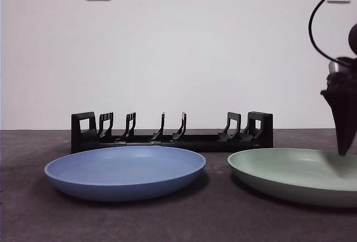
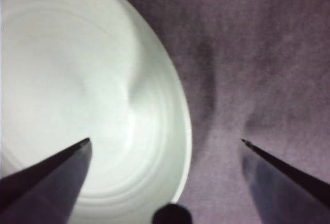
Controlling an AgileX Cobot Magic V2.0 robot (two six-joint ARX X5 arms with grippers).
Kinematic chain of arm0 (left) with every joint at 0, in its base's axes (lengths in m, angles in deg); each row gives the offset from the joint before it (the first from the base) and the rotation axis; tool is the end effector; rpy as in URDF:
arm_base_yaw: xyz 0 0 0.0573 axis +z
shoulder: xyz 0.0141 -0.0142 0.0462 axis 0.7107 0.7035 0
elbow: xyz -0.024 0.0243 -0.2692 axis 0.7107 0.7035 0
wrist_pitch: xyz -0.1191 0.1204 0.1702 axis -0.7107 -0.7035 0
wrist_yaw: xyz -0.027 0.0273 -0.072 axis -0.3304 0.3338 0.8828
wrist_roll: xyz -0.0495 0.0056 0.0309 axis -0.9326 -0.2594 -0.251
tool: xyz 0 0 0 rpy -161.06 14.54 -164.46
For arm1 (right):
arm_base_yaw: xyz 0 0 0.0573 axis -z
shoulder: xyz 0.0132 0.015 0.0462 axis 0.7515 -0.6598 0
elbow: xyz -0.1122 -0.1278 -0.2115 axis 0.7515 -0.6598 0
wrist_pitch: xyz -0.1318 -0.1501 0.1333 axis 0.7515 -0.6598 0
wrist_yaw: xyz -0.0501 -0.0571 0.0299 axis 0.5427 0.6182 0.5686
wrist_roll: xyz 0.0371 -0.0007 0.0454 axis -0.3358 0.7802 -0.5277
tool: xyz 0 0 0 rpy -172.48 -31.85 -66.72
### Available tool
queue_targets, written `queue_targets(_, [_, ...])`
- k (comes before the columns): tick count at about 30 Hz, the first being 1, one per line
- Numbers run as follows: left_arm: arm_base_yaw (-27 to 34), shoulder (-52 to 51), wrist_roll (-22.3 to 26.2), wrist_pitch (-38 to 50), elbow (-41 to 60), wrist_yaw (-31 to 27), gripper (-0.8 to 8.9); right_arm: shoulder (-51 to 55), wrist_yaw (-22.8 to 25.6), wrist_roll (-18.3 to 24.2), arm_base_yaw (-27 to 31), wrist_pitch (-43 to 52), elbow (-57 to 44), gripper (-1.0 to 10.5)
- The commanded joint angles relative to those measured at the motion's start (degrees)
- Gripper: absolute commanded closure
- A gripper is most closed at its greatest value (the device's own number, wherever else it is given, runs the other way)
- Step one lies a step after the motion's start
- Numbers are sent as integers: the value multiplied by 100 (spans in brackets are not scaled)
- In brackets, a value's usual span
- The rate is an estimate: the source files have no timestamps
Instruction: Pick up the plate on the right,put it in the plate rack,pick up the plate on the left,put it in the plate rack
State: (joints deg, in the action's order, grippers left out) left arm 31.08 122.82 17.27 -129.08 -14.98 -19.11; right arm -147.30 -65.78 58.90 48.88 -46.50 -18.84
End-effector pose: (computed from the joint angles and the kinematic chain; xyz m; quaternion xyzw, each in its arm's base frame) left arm 0.1018 -0.0494 0.3405 0.0382 0.1976 -0.4537 0.8681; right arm 0.2783 0.0092 0.1885 0.0746 0.6847 0.1176 0.7154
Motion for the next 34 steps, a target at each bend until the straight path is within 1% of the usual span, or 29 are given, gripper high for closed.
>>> queue_targets(1, [-13,48,72,72,0,42,208,-125,66,-4,-20,79,-17,587])
queue_targets(9, [-13,210,72,81,0,42,208,-328,72,7,-20,205,-72,736])
queue_targets(12, [-13,229,72,85,0,42,208,-343,72,4,-20,280,-122,737])
queue_targets(13, [-15,232,72,87,0,44,208,-343,72,4,-20,299,-133,763])
queue_targets(16, [-70,232,96,107,0,42,208,-343,72,33,-20,343,-146,928])
queue_targets(17, [-87,232,122,118,0,42,208,-343,72,33,-20,367,-153,958])
queue_targets(21, [-203,234,192,129,0,39,208,-343,72,98,-20,444,-162,959])
queue_targets(25, [-400,234,428,129,0,37,208,-328,72,136,-9,461,-140,959])
queue_targets(27, [-544,234,623,125,0,35,208,-234,61,133,28,409,-85,959])
queue_targets(30, [-804,245,1023,127,0,-17,208,63,-101,138,107,188,160,959])
queue_targets(32, [-1005,275,1294,129,0,-186,208,337,-273,142,144,-59,472,959])
queue_targets(34, [-1193,326,1467,140,0,-367,208,601,-299,142,166,-293,833,959])
